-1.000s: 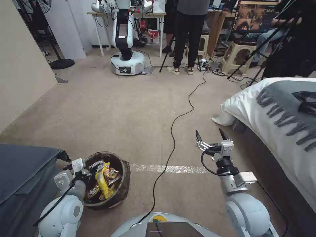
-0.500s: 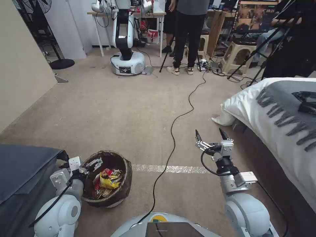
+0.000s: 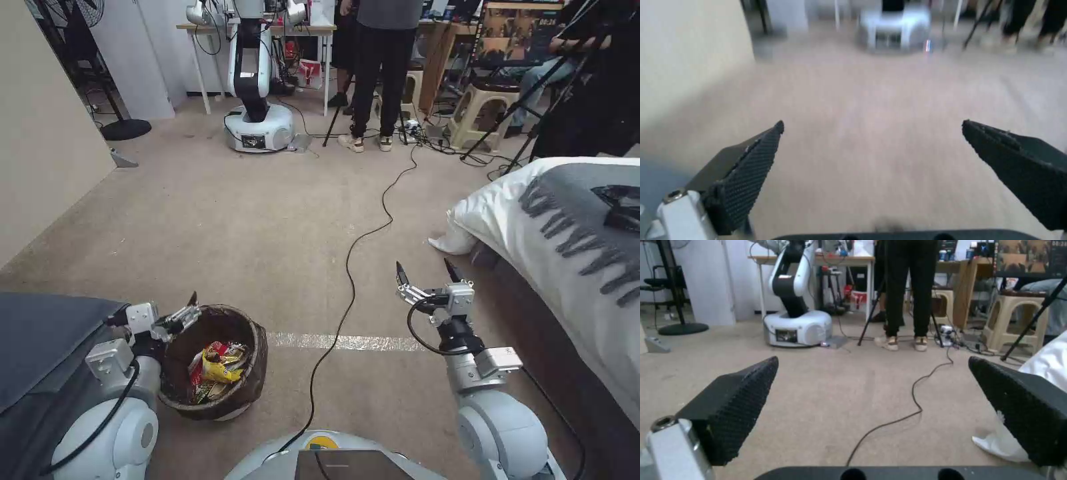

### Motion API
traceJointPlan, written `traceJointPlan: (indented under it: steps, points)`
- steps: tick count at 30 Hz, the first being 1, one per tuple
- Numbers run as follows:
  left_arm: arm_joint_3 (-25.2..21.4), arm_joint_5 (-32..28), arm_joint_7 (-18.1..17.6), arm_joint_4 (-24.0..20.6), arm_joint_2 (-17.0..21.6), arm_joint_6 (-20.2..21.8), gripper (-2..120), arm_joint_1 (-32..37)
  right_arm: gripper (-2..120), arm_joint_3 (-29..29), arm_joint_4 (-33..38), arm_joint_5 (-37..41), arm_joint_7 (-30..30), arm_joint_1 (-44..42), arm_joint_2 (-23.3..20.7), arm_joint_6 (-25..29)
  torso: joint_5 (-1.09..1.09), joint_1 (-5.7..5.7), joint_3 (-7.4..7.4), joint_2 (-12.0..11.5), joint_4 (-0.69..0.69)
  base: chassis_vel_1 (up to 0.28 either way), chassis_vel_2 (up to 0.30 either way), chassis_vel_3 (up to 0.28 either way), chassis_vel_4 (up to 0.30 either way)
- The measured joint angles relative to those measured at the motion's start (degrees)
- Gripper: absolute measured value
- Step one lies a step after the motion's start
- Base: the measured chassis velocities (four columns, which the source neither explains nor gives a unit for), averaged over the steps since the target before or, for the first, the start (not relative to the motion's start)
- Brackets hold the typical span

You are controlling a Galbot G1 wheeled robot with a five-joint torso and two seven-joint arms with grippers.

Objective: Pick up the trash bin, then pick up the garbage from the floor and place it into the trash bin.

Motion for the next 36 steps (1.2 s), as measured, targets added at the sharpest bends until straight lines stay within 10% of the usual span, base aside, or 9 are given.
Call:
traceJointPlan:
  steps: [13, 36]
  points:
    - [0.4, 12.3, 1.2, 0.9, -1.6, -26.8, 100, 10.6, 100, -0.5, 1.1, 0.2, 1.2, -3.5, 1.7, 3.7, -0.01, 0.0, 0.0, 0.0, 0.0, 0.0, 0.0, 0.0, 0.0]
    - [1.4, 13.7, 0.0, 2.9, -3.6, -36.9, 100, 19.1, 100, -1.6, 1.9, -4.3, 5.3, -10.1, 2.1, 10.6, -0.01, 0.0, 0.0, 0.0, 0.01, 0.0, 0.0, 0.0, 0.0]
